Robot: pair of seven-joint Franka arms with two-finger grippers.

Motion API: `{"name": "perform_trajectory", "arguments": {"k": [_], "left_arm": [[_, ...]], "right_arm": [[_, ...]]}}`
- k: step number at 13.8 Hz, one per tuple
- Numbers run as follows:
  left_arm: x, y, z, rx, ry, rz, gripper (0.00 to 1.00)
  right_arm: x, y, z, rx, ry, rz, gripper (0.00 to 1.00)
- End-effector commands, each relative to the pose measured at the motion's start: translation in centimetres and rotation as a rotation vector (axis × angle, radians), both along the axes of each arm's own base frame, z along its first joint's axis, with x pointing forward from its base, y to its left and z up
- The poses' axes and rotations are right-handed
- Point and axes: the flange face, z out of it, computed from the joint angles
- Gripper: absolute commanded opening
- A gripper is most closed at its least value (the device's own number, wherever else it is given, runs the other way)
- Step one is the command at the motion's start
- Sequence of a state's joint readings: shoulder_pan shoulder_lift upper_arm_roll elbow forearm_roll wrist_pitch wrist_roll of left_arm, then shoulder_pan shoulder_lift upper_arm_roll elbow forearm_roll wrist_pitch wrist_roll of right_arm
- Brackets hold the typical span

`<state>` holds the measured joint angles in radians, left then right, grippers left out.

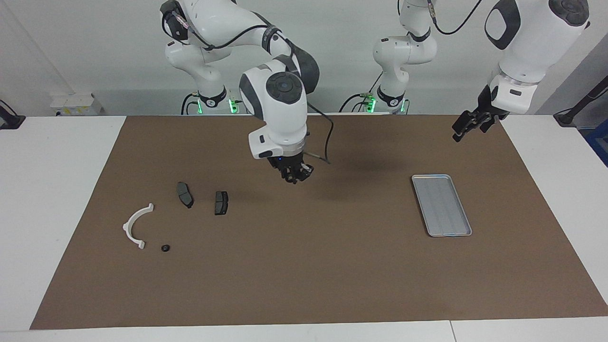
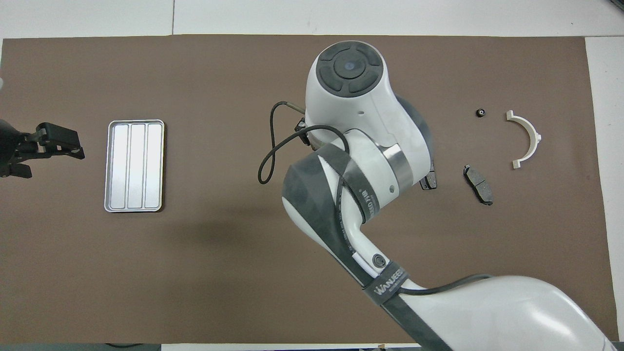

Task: Pick bearing gear from pile to tray
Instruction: 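Carry the ring with the right gripper toward the table center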

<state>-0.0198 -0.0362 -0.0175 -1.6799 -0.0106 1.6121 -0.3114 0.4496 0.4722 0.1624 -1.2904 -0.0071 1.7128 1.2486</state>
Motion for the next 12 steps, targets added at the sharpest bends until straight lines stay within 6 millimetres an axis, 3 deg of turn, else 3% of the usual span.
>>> {"name": "perform_trajectory", "arguments": {"k": [1,2,4,8,12], "left_arm": [[-0.7,0.1,0.2,0.003,-0.004,-0.006,1.00],[-0.7,0.1,0.2,0.003,-0.004,-0.006,1.00],[-0.7,0.1,0.2,0.003,-0.004,-0.007,1.00],[-0.7,0.1,0.2,0.003,-0.004,-0.006,1.00],[-0.7,0.1,0.2,0.003,-0.004,-0.007,1.00]], "right_arm": [[-2.1,3.9,0.3,0.028,0.000,-0.112,0.00],[-2.7,4.8,0.8,0.044,-0.014,-0.138,0.00],[-4.5,7.5,-0.1,0.054,-0.023,-0.158,0.00],[-6.6,10.3,-5.4,0.043,-0.026,-0.163,0.00],[-6.3,11.4,-10.0,0.031,-0.038,-0.181,0.00]]}}
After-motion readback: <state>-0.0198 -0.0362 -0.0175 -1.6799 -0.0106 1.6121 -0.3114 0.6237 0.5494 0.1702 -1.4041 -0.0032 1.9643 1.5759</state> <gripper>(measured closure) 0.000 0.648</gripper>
